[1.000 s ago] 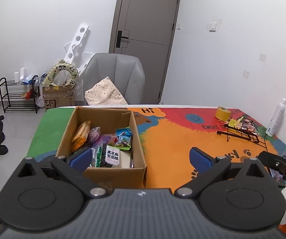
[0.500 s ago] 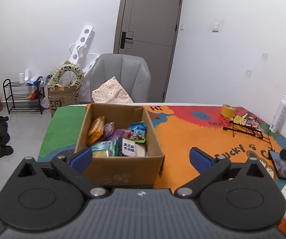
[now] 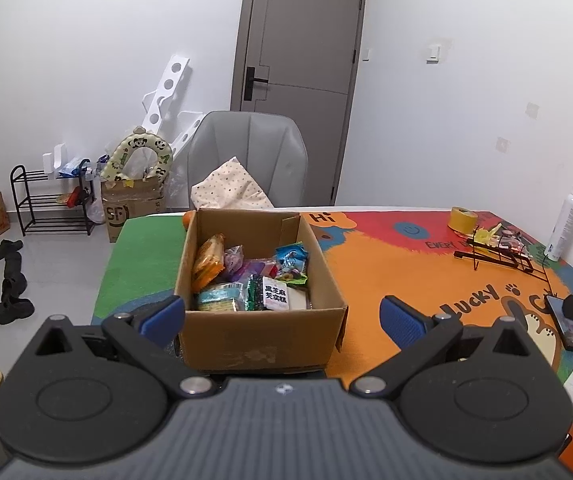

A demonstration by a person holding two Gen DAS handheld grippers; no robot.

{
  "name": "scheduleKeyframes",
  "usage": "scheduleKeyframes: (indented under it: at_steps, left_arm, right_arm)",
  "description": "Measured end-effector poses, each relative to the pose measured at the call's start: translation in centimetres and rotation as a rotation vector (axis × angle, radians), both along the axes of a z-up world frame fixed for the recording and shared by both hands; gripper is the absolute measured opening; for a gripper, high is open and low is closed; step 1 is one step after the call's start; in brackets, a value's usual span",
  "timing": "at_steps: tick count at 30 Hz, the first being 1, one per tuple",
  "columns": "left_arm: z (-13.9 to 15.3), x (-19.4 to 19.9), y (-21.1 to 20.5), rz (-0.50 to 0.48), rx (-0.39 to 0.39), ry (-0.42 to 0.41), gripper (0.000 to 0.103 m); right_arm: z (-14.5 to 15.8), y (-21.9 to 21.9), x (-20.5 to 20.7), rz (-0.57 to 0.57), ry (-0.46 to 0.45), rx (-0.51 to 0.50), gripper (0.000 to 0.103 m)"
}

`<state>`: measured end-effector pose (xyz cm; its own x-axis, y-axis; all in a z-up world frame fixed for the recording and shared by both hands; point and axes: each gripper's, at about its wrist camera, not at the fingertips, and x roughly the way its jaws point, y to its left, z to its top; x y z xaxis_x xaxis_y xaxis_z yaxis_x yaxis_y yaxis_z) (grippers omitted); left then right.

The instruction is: Organize snacks

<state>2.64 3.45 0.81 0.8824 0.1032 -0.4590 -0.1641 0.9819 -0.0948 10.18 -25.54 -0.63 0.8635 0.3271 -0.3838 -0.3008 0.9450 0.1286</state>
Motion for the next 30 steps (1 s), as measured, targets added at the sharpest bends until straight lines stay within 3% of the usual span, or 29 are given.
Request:
scheduleKeyframes:
  at_steps: [30]
  left_arm:
    - [-0.65, 0.21, -0.72, -0.020, 0.009, 0.018, 0.103]
  right_arm:
    - [-0.37, 0.62, 0.08, -0.001, 0.014, -0.008, 0.103]
